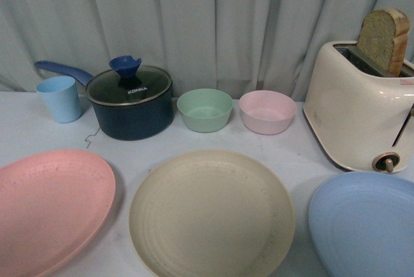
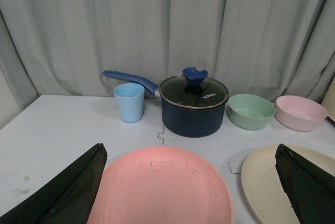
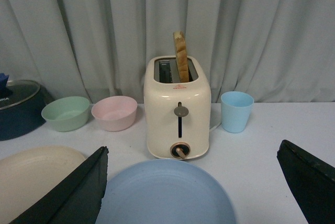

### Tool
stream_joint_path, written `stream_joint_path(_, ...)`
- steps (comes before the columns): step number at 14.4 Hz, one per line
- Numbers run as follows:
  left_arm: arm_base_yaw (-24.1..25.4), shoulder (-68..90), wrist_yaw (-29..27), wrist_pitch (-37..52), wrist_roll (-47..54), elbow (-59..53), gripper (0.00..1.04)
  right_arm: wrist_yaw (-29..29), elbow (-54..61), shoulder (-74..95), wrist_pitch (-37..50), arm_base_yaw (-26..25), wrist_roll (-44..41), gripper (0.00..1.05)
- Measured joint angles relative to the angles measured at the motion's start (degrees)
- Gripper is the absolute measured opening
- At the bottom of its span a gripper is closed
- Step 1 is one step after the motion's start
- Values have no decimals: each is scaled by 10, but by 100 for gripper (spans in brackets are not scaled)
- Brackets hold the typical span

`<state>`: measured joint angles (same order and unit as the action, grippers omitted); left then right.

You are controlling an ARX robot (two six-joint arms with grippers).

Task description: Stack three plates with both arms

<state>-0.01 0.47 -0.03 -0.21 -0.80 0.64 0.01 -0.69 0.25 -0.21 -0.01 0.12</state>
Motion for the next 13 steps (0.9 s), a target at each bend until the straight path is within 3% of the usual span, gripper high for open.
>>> stream_joint_path(13,0,0,0,0,0,0,98,0,0,0,0,0,0,98)
